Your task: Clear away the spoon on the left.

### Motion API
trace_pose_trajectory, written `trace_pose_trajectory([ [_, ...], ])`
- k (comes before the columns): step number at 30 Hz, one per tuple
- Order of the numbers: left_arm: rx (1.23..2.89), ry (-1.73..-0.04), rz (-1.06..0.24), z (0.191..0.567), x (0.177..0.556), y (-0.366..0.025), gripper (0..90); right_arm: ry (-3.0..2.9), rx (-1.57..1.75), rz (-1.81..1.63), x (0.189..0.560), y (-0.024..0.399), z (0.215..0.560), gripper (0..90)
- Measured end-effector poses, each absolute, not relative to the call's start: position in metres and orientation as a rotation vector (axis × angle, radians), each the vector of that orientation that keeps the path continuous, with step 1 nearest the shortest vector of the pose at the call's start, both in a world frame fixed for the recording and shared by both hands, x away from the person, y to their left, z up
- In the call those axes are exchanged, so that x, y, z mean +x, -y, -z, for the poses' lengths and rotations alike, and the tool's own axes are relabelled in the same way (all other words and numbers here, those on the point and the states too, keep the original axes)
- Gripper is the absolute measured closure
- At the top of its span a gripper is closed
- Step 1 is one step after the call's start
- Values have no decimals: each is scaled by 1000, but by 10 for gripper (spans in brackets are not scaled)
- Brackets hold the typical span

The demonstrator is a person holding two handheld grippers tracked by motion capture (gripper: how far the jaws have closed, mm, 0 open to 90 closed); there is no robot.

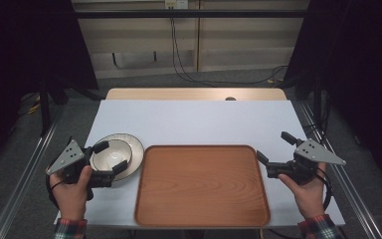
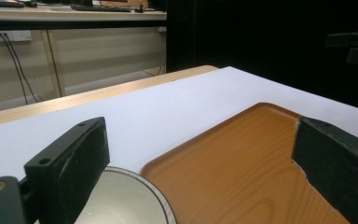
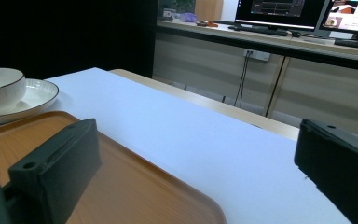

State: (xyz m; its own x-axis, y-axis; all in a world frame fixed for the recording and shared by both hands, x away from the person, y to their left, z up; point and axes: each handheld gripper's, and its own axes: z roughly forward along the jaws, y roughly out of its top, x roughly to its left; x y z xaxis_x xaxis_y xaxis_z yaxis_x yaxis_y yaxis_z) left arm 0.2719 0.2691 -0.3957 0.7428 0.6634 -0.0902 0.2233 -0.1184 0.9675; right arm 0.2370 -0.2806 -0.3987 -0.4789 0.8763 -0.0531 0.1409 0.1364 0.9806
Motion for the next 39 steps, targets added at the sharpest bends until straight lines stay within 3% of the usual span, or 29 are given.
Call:
trace_pose_trajectory([
  [29, 1879, -943, -429, 378, 268, -283, 34, -1781, 996, -1387, 244, 280, 406, 0],
  [39, 1878, -1009, -405, 379, 270, -285, 31, -1792, 1002, -1382, 245, 280, 408, 0],
])
